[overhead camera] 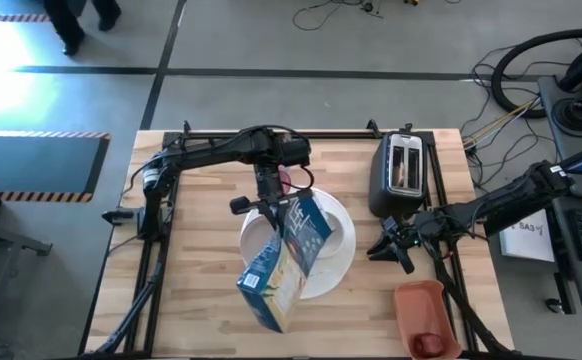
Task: Arrange a breakfast setting
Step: Pour the cereal from the cereal box into the white bowl
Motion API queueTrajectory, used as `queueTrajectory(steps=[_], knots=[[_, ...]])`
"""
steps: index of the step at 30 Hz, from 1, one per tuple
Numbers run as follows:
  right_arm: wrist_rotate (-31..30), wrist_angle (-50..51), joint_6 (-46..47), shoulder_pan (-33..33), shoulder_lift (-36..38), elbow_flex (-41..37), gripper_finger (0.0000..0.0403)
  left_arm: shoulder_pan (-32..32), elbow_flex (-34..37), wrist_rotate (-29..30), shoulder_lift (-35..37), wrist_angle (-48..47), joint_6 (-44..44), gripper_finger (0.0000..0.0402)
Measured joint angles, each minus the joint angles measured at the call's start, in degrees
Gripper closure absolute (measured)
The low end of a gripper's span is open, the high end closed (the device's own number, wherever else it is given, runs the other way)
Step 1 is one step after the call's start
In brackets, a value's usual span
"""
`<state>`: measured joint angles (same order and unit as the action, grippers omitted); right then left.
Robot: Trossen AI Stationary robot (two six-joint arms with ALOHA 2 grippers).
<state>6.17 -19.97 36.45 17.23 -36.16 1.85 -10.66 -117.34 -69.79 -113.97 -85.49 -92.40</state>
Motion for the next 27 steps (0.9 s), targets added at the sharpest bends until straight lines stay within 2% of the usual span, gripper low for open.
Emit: queueTrajectory(steps=[27], knots=[[0.0, 0.0, 0.0, 0.0, -0.01, 0.0, 0.0307, 0.05, 0.94, 0.29, -1.24, 3.54, 0.64, 0.0402]])
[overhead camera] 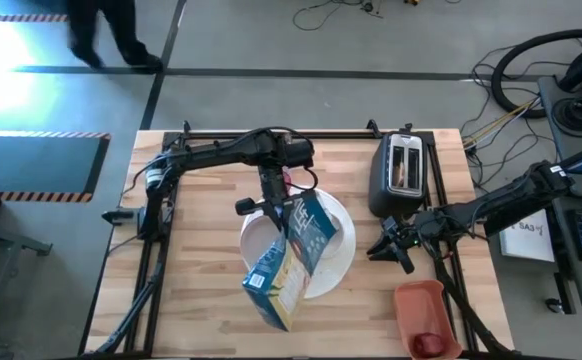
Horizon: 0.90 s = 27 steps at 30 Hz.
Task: Arrange a breakfast setting
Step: Pour the cereal from the cereal box into the white bowl
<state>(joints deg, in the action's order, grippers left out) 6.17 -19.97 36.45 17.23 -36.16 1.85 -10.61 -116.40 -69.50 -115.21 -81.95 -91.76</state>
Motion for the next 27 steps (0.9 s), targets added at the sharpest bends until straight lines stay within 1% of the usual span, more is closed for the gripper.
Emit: queueTrajectory(steps=[10, 13, 25, 27], knots=[[-0.03, 0.0, 0.0, 0.0, 0.0, 0.0, 0.0307, -0.17, 0.48, -0.14, -0.05, -0.23, -0.46, 0.0402], [-0.04, -0.02, 0.0, 0.0, 0.0, 0.0, 0.0307, -0.91, 0.44, -0.49, 0.02, -0.21, -2.28, 0.0402], [-0.04, 0.0, 0.0, 0.0, -0.02, 0.0, 0.0307, -2.06, -1.03, -2.12, 0.05, -0.83, -3.84, 0.0402], [-0.04, 0.0, 0.0, 0.0, -0.02, 0.0, 0.0307, -2.04, -1.03, -1.56, 0.04, -0.42, -3.83, 0.0402]])
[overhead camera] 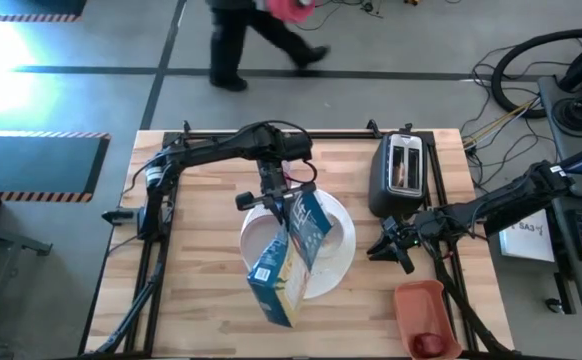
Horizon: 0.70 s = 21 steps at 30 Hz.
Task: Arrange a breakfast setting
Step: Pour the cereal from the cereal box into the white bowl
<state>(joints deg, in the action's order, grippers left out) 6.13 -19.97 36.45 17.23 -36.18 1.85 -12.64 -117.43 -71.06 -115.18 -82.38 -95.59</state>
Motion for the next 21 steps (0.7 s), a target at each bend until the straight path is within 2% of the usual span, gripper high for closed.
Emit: queueTrajectory(steps=[7, 12, 16, 21], knots=[[0.0, -0.01, 0.0, -0.01, 0.02, 0.0, 0.0307, -0.39, 0.04, 0.64, 0.0, 0.14, 0.47, 0.0402], [0.0, -0.02, 0.0, 0.0, 0.02, 0.0, 0.0307, -0.23, 0.24, 1.56, 0.0, 0.03, 3.93, 0.0402], [0.0, -0.02, 0.0, -0.02, 0.02, 0.0, 0.0307, 0.3, 0.24, 3.28, 0.01, -0.5, 11.29, 0.0402], [0.0, 0.0, 0.0, 0.0, 0.02, 0.0, 0.0307, 0.61, 0.08, 8.78, 0.02, -7.16, 25.5, 0.0402]])
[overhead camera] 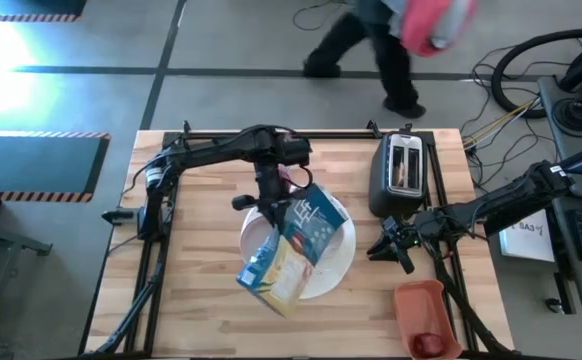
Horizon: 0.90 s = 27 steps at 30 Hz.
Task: Arrange a breakfast setting
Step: Pour the cereal from the cereal box into the white bowl
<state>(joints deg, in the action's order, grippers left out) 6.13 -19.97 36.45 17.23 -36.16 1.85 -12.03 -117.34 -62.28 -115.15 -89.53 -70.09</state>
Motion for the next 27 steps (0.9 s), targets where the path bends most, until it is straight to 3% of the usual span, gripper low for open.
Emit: queueTrajectory(steps=[6, 15, 21, 27], knots=[[0.01, 0.0, 0.0, 0.0, 0.0, 0.0, 0.0307, 0.16, -0.11, 8.93, 2.21, -0.52, 10.61, 0.0402], [0.0, 0.0, 0.0, -0.02, 0.0, 0.0, 0.0307, 3.03, 0.14, 15.24, 8.89, -0.53, 12.19, 0.0402], [0.0, 0.0, 0.0, 0.0, 0.0, 0.0, 0.0307, 10.31, 0.16, 21.1, 13.77, -0.58, 21.54, 0.0402], [0.0, 0.0, 0.0, 0.0, 0.0, 0.0, 0.0307, 20.19, 0.16, 35.77, 18.35, -0.6, 30.51, 0.0402]])
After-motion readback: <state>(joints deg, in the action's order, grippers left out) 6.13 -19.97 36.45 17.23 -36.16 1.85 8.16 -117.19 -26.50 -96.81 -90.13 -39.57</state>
